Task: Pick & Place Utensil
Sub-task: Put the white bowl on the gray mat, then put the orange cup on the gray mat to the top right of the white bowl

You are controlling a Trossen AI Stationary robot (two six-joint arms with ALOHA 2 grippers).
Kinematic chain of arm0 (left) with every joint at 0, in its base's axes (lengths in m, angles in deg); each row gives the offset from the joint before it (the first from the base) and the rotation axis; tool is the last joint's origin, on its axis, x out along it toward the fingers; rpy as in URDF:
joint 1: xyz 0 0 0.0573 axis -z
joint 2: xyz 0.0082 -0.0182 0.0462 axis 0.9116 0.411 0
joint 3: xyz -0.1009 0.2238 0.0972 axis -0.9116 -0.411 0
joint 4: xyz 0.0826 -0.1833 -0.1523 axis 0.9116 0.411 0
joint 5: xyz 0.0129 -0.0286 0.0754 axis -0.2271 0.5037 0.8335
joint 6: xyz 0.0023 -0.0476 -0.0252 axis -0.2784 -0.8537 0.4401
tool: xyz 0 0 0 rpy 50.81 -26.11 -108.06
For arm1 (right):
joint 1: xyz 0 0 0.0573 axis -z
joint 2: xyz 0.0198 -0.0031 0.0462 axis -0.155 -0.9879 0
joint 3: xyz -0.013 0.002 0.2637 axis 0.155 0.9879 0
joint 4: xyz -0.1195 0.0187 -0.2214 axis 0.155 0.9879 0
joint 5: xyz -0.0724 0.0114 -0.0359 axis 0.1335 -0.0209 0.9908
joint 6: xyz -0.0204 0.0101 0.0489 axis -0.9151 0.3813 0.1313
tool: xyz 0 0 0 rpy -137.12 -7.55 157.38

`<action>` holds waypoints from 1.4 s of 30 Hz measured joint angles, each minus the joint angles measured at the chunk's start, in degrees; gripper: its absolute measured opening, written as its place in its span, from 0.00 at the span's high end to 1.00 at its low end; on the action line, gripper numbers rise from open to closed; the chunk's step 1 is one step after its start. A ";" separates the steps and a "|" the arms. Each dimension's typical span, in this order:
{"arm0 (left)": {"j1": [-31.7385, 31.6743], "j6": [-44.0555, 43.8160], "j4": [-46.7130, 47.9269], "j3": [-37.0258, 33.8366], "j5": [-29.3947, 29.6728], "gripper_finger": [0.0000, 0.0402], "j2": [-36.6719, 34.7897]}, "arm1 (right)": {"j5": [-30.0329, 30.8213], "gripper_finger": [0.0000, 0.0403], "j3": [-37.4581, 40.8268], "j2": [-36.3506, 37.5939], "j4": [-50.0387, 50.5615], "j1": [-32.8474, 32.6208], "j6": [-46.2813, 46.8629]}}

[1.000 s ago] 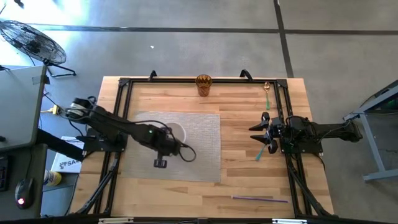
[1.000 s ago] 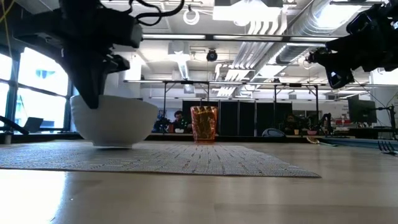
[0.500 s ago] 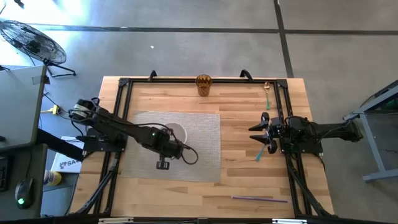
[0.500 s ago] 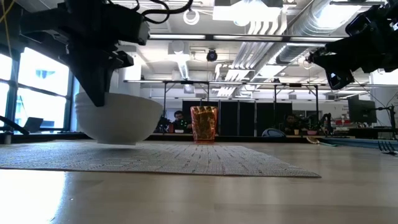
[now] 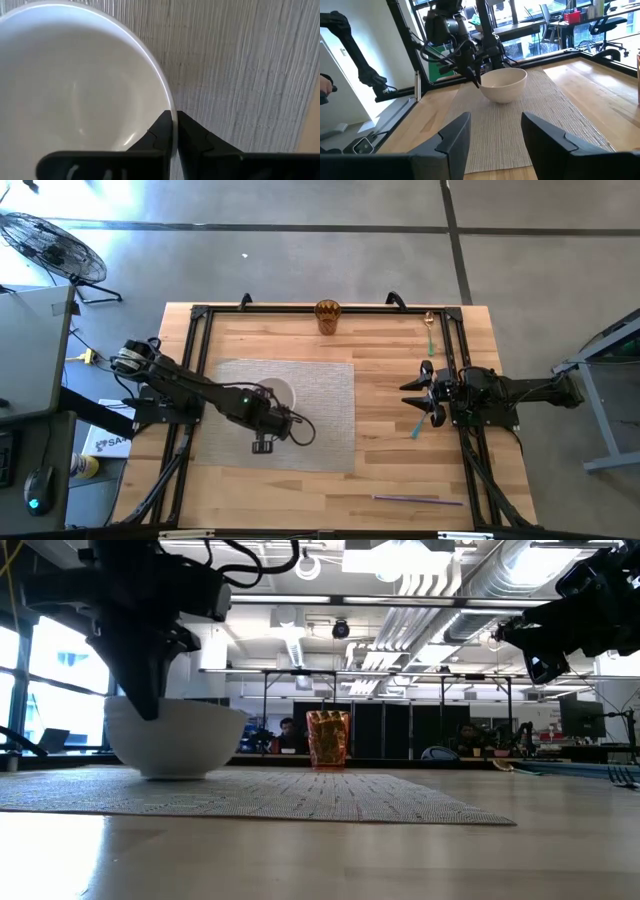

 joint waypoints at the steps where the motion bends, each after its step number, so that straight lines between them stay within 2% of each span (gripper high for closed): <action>1: -0.01 0.01 0.18 -0.02 -0.49 0.97 0.00 | -0.01 0.58 -0.01 0.00 0.00 0.01 0.00; 9: -0.01 -1.28 -0.68 -0.04 -2.47 0.96 -0.07 | 0.00 0.58 -0.01 0.00 0.00 0.00 0.00; 12: -0.01 -2.93 -0.66 -0.04 -2.70 0.90 -0.07 | 0.00 0.58 0.01 0.00 0.00 -0.01 0.00; 21: -0.04 -5.51 -0.24 0.15 -2.42 0.50 -0.09 | 0.01 0.58 0.00 0.00 0.00 -0.01 0.00; 28: -0.04 -5.90 2.61 6.11 -3.58 0.24 -0.09 | 0.01 0.58 0.00 0.00 0.00 0.00 0.00; 32: -0.23 -5.19 3.94 10.19 1.82 0.15 -0.13 | 0.01 0.58 -0.01 0.02 0.00 -0.01 0.00; 39: -0.81 -3.53 -2.37 12.67 25.33 0.07 -0.13 | 0.01 0.58 0.01 0.02 0.00 0.00 0.00; 42: -1.02 -1.98 -7.79 12.72 27.95 0.06 -0.13 | 0.01 0.58 0.01 0.02 0.00 0.00 0.00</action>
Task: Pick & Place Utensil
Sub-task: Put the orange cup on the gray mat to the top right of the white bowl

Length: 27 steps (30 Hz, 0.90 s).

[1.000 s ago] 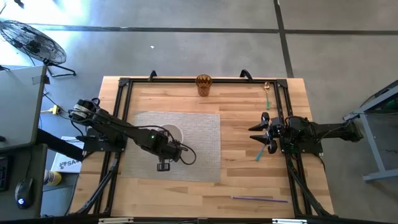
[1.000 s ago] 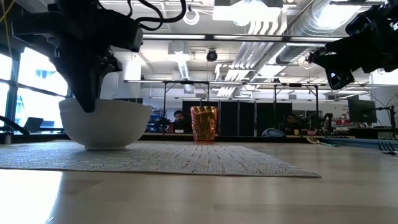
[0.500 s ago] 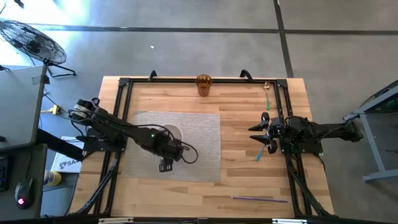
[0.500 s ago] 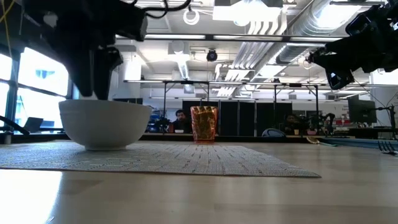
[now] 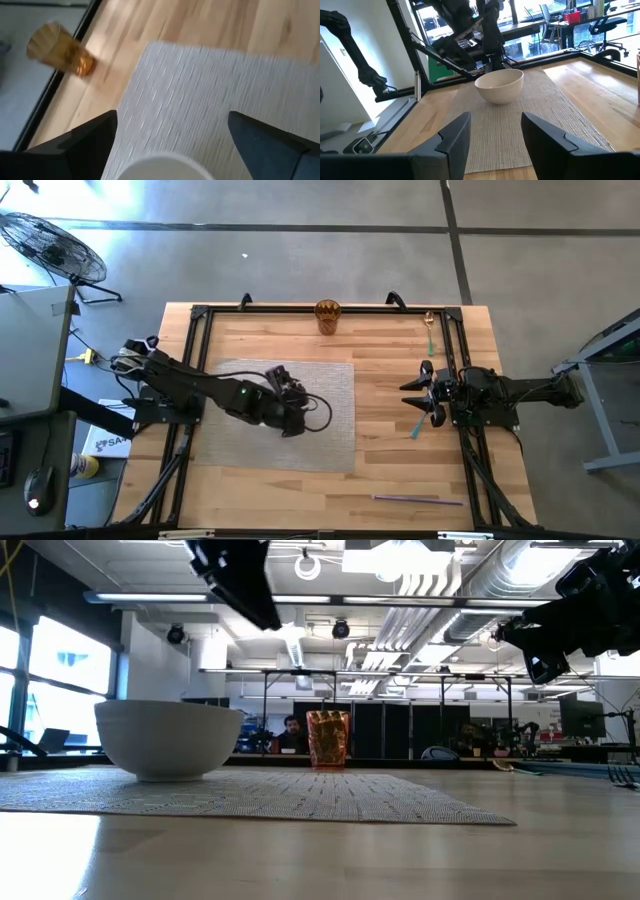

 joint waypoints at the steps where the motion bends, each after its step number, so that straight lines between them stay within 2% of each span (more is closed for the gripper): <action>1: -0.54 0.80 -2.32 0.00 -0.15 0.06 0.02 | 0.00 0.58 0.00 0.00 0.00 0.01 0.00; 5: -4.60 2.76 -10.58 0.02 -4.66 0.06 0.31 | 0.00 0.58 -0.01 0.00 0.00 0.00 0.00; 8: -9.13 2.70 -12.45 -0.03 -8.03 0.06 1.11 | 0.00 0.58 0.00 0.00 0.00 -0.01 0.00; 15: -16.81 1.19 -18.95 -1.04 -10.01 0.06 4.31 | 0.00 0.58 -0.02 0.03 0.01 -0.01 0.00; 20: -20.00 0.76 -21.69 -1.38 -6.77 0.06 8.68 | 0.02 0.58 0.00 -0.15 0.02 -0.01 0.00; 27: -25.32 1.06 -29.49 -1.44 -8.46 0.06 13.75 | 0.01 0.58 -0.02 -0.44 0.03 0.00 0.00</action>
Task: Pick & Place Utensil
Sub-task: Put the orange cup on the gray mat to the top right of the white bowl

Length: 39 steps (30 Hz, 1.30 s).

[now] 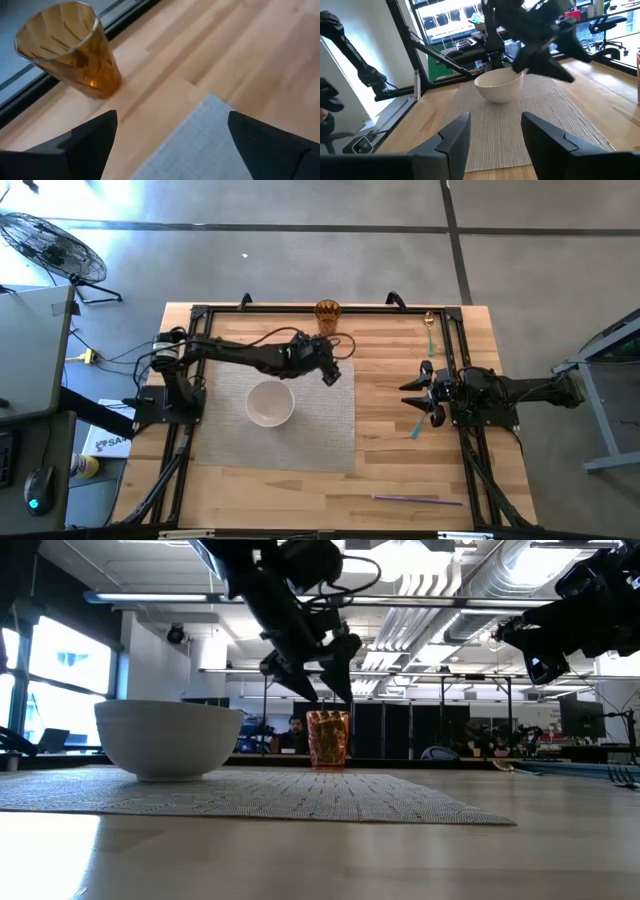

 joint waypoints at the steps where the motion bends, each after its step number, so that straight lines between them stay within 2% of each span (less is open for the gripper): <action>1: -0.96 0.35 -0.93 0.00 -0.28 0.06 -0.03 | -0.01 0.58 0.02 0.00 0.00 -0.01 0.00; 5: -5.36 4.25 -4.34 0.75 -4.38 0.06 -0.24 | -0.01 0.58 0.00 -0.26 -0.01 -0.01 0.00; 13: -14.59 18.47 4.29 11.79 -25.92 0.06 0.68 | -0.01 0.58 0.01 -0.35 -0.01 -0.01 0.00; 16: -17.42 25.98 6.20 14.68 -31.59 0.06 1.55 | -0.01 0.58 0.02 -0.35 -0.01 0.01 0.00; 24: -24.48 39.69 10.59 14.90 -45.94 0.06 4.82 | -0.01 0.58 0.00 -0.35 -0.01 0.01 0.00; 27: -25.67 42.65 14.09 17.14 -47.72 0.08 5.14 | 0.01 0.58 0.01 -0.35 -0.01 -0.01 0.00; 30: -25.43 45.22 14.88 19.94 -45.37 0.11 5.12 | 0.21 0.58 0.01 -0.37 -0.01 0.01 0.00; 33: -25.48 46.59 18.00 23.25 -45.86 0.16 5.13 | 0.23 0.58 0.02 -0.37 -0.01 0.00 0.00; 39: -25.48 48.23 27.24 31.88 -46.13 0.25 9.94 | 0.32 0.58 0.02 -0.35 -0.01 0.01 0.00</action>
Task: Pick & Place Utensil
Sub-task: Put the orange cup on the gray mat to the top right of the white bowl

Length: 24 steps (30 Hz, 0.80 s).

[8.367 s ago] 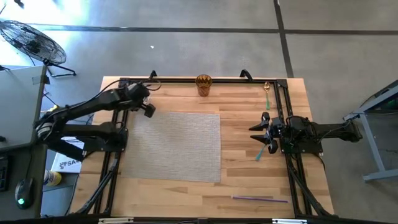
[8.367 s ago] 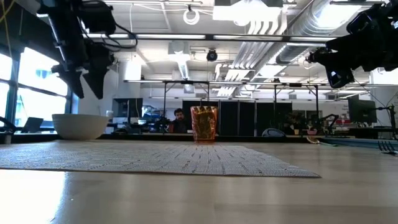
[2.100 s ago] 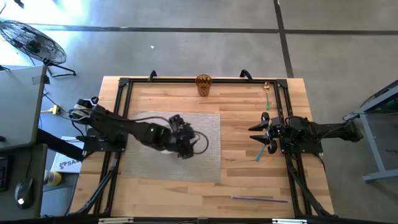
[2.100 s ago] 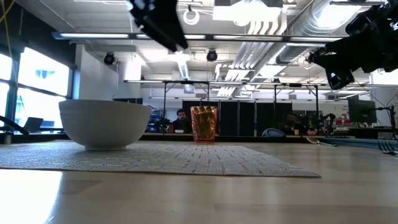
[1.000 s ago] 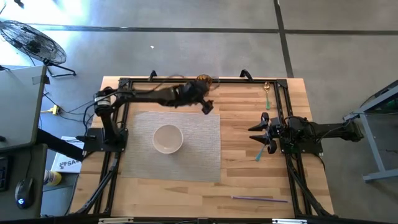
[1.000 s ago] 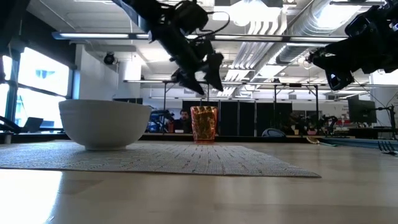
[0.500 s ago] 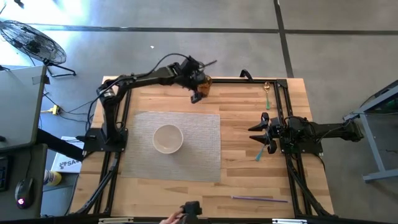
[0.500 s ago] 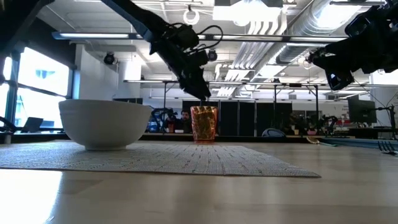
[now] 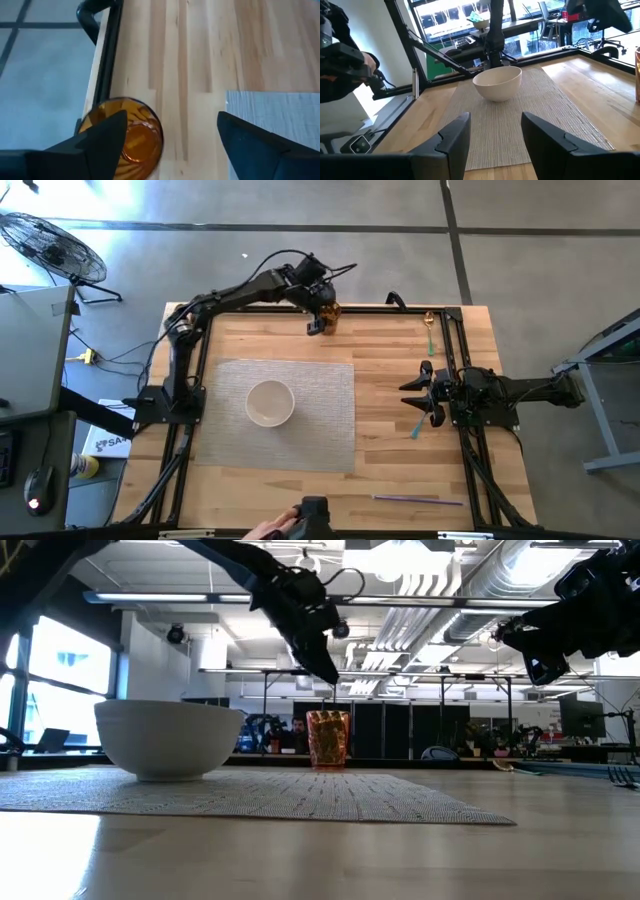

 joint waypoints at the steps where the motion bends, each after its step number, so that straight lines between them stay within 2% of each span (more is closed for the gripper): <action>1: 0.00 0.34 2.77 2.08 0.19 0.27 1.27 | 0.06 0.58 -0.02 0.00 0.00 -0.02 0.00; 5: 0.00 3.04 11.88 9.47 0.69 0.32 5.87 | 0.29 0.58 -0.02 -0.04 0.00 -0.01 0.00; 9: 0.11 6.10 15.41 10.76 1.36 0.37 7.52 | 0.41 0.58 -0.02 -0.04 -0.02 0.00 0.00; 14: 0.00 7.05 12.95 9.05 4.58 0.42 7.58 | 0.44 0.58 0.00 -0.02 0.02 0.00 0.00; 19: -0.39 7.46 12.17 7.54 3.27 0.48 7.62 | 0.46 0.58 -0.02 0.00 -0.02 0.00 0.00; 24: -0.42 7.52 8.46 5.08 7.40 0.54 7.64 | 0.48 0.58 -0.02 -0.02 0.00 -0.01 0.00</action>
